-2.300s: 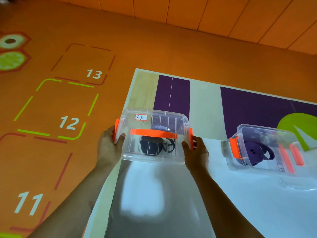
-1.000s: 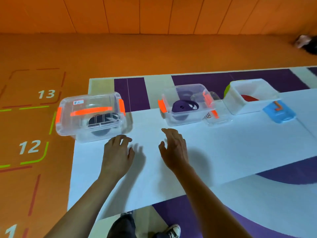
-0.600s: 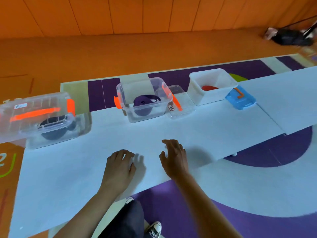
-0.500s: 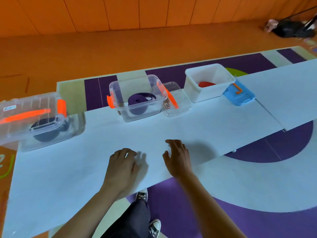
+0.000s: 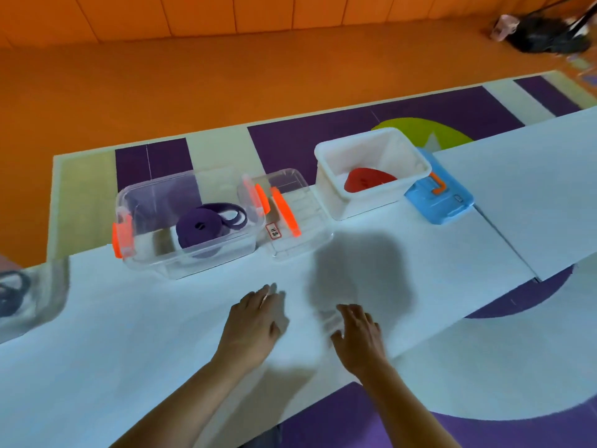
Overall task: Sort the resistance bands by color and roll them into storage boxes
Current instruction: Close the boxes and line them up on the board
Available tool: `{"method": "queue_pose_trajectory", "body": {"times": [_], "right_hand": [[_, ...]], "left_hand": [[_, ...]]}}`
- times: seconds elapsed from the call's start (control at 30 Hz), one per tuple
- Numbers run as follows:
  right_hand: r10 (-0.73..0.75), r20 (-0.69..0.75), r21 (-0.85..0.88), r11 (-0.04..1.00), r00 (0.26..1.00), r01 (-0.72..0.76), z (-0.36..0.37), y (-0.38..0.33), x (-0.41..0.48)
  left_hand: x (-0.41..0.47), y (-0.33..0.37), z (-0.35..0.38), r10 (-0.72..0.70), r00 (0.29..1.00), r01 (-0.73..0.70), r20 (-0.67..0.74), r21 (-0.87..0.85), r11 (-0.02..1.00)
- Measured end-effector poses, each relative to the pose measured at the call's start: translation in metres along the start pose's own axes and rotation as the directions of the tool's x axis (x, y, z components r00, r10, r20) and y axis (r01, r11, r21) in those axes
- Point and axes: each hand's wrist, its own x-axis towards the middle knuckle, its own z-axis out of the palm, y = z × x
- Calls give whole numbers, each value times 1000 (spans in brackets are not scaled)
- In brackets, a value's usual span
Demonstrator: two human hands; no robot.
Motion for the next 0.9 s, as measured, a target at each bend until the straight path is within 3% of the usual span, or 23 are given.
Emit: {"method": "queue_pose_trajectory", "body": {"times": [0.13,0.23,0.43,0.67,0.9], "right_hand": [[71,-11,-23,997,997,-71,-9,30,34],[119,-10,-48,992,993,-119,-13,43,51],[153,73,-109,983,986,-145,-1,70,65],[37,155,-154,988,987,-12,-16,88,74],[-26,224,-166,984,974,65,-32,95,70]], "left_hand": [[67,25,-3,5,994,-10,111,48,999],[107,39,-10,-10,994,1,106,87,996],[150,47,9,-180,981,181,77,-2,984],[140,71,25,-305,950,307,64,-20,952],[63,100,62,-287,951,284,114,39,958]]}}
